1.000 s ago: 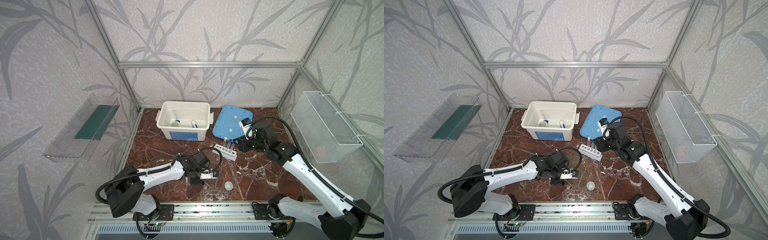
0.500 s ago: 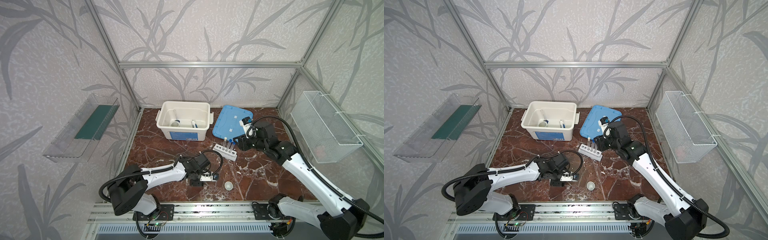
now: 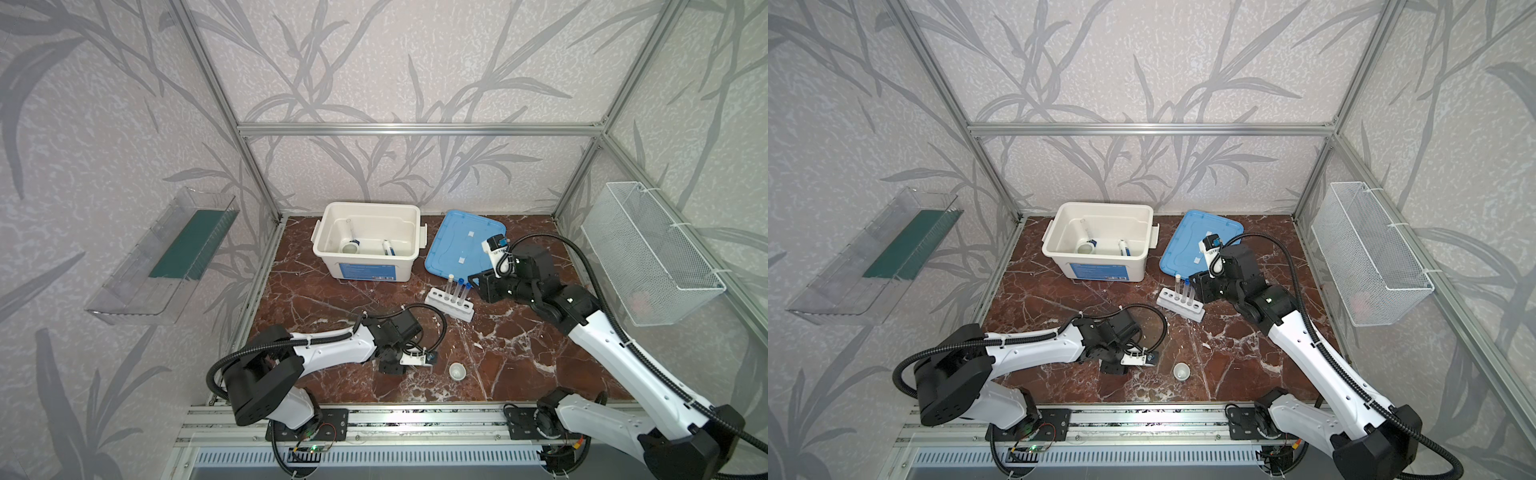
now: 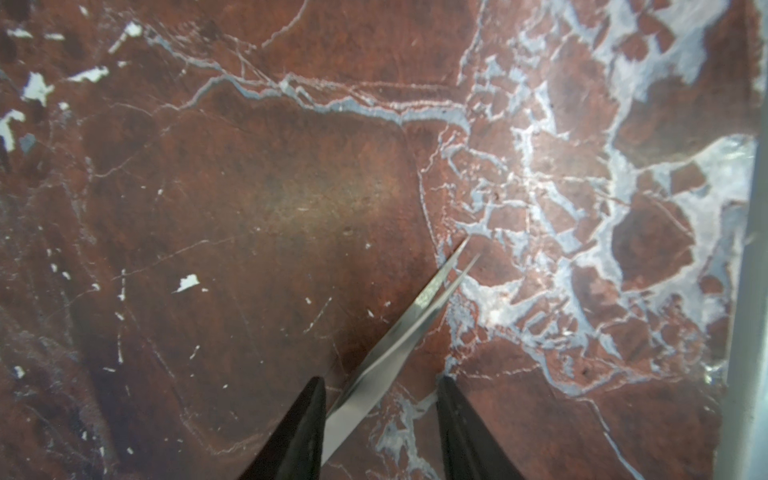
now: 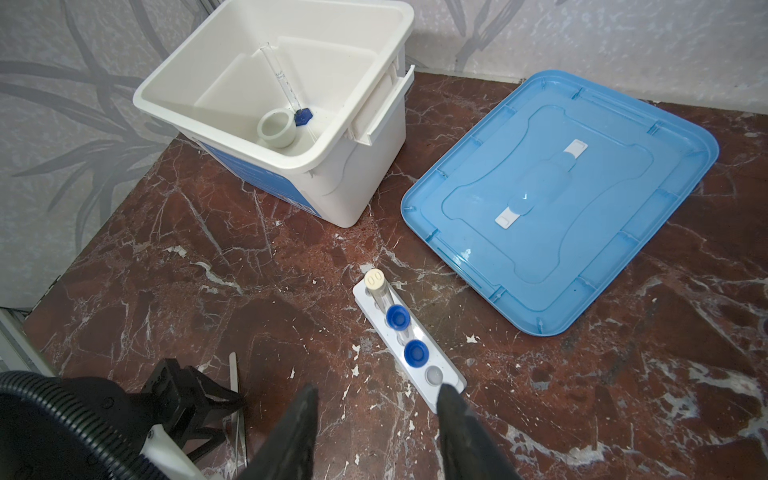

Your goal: Organize the chemistry lab equipment

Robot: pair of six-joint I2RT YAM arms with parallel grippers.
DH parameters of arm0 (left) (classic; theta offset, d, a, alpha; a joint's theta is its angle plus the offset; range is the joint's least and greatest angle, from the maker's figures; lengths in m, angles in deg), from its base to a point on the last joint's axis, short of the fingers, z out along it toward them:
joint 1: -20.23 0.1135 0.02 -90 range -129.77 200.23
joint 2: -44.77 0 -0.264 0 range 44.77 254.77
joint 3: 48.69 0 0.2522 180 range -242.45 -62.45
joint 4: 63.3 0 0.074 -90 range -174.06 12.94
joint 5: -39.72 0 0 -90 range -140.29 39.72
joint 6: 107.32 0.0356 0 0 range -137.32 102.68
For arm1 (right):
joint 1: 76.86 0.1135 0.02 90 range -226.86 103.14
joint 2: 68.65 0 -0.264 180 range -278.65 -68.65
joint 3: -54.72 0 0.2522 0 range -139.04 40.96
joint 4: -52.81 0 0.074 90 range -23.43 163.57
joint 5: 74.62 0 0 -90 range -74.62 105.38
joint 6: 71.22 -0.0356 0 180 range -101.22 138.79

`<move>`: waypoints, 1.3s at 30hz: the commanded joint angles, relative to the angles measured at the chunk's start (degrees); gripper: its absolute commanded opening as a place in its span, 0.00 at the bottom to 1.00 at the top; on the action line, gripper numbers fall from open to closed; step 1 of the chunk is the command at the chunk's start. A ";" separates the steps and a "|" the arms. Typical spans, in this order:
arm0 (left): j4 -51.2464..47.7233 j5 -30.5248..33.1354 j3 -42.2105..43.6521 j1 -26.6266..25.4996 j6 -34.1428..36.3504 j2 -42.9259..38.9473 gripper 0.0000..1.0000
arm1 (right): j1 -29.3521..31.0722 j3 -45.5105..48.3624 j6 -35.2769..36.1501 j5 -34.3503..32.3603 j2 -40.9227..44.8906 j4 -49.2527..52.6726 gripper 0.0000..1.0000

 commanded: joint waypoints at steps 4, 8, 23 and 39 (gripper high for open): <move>0.55 0.90 -0.30 -0.62 1.96 1.87 0.40 | -0.56 0.73 -0.45 0.01 0.92 -1.26 0.47; 0.63 1.03 -0.67 -0.81 1.85 2.96 0.35 | -0.87 1.29 -0.75 0.33 0.47 -1.79 0.47; 0.16 2.15 -1.31 -1.93 0.75 4.31 0.20 | -1.77 3.14 -1.42 0.44 1.33 -2.25 0.46; -0.27 1.57 -1.32 -2.13 -1.79 2.50 0.13 | -2.41 4.06 -1.94 0.34 1.88 -2.47 0.45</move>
